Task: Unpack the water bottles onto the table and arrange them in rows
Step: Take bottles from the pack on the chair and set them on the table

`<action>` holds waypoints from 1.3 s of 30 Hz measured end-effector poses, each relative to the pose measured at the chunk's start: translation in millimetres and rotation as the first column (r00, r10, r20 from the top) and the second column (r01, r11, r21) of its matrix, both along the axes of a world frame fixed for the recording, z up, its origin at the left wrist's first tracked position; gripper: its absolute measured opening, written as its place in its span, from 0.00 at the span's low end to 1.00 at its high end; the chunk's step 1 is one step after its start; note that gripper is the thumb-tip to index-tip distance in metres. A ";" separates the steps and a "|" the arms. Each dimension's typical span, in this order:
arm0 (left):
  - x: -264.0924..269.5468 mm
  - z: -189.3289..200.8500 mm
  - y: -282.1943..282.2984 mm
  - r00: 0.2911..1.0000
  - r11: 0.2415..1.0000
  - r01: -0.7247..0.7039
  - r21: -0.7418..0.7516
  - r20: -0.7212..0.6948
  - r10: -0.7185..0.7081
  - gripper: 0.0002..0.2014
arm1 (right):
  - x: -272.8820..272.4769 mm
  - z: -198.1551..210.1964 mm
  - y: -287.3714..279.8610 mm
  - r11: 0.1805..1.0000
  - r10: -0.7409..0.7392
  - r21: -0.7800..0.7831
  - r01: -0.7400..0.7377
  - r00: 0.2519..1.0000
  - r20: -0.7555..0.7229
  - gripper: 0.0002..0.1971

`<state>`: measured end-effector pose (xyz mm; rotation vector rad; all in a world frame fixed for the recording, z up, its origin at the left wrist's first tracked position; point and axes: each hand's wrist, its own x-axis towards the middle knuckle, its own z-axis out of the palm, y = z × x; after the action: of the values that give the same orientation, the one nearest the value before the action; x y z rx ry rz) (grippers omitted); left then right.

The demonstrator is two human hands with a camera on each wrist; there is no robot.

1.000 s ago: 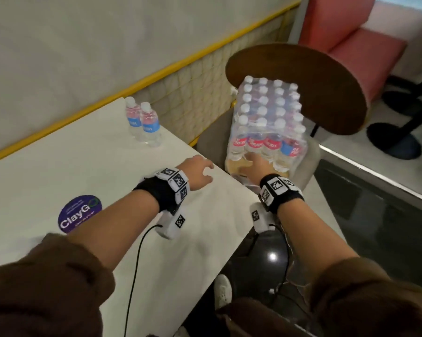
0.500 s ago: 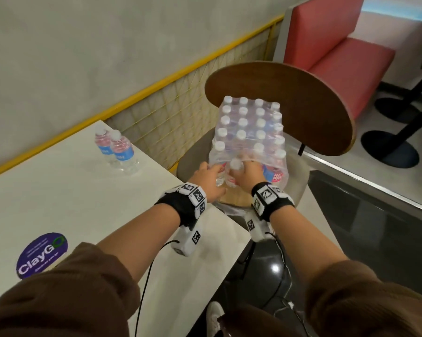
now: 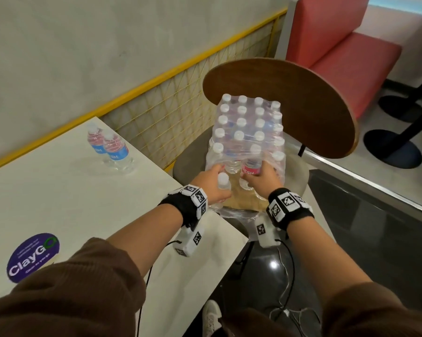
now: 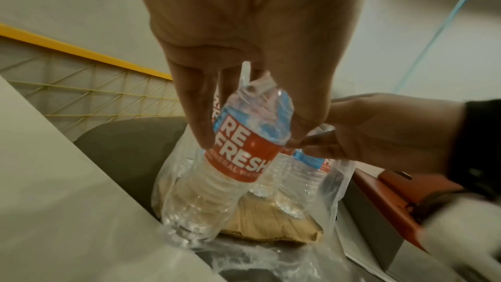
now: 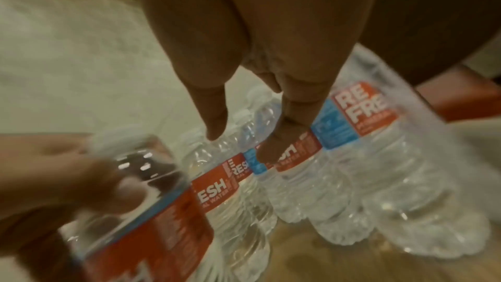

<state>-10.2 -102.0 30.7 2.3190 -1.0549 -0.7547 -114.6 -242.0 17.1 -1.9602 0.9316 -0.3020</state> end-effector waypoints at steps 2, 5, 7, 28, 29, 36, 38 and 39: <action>-1.2 0.0 8.9 1.000 1.000 0.012 0.015 -0.009 -0.012 0.24 | 12.1 0.9 -1.5 0.998 -0.045 0.041 0.048 0.996 -0.074 0.20; 2.6 3.0 30.9 0.998 0.998 0.054 0.042 -0.025 -0.053 0.21 | 20.3 8.5 2.3 0.998 -0.054 -0.044 0.044 0.964 -0.260 0.19; 10.4 7.7 49.6 0.997 0.999 0.033 0.021 -0.071 -0.031 0.20 | 16.2 4.5 14.4 0.998 -0.012 -0.070 -0.005 0.970 -0.243 0.18; 57.6 42.1 348.0 0.992 0.922 -0.114 0.370 0.090 0.086 0.26 | 36.1 7.9 327.3 0.730 0.638 0.291 -0.618 0.769 0.032 0.18; 58.4 42.9 362.8 0.981 0.942 -0.180 0.284 0.120 0.152 0.27 | 38.2 6.7 330.3 0.733 0.640 0.302 -0.609 0.769 -0.002 0.22; 56.3 14.4 482.6 0.523 0.523 -0.851 0.055 -0.016 0.852 0.39 | 50.8 -16.8 347.2 0.655 0.695 0.524 -0.545 0.706 -0.135 0.48; 49.4 10.0 486.6 0.404 0.472 -0.860 0.194 -0.307 0.862 0.39 | 57.7 -20.3 354.6 0.645 0.685 0.553 -0.527 0.720 -0.113 0.50; 47.4 10.7 483.9 0.353 0.474 -0.852 0.220 -0.428 0.832 0.35 | 60.9 -19.5 358.7 0.634 0.699 0.554 -0.540 0.707 -0.110 0.50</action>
<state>37.2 381.9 41.4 2.0283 0.4223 -0.7552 -53.8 116.7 -2.4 -1.7362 0.3795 0.6316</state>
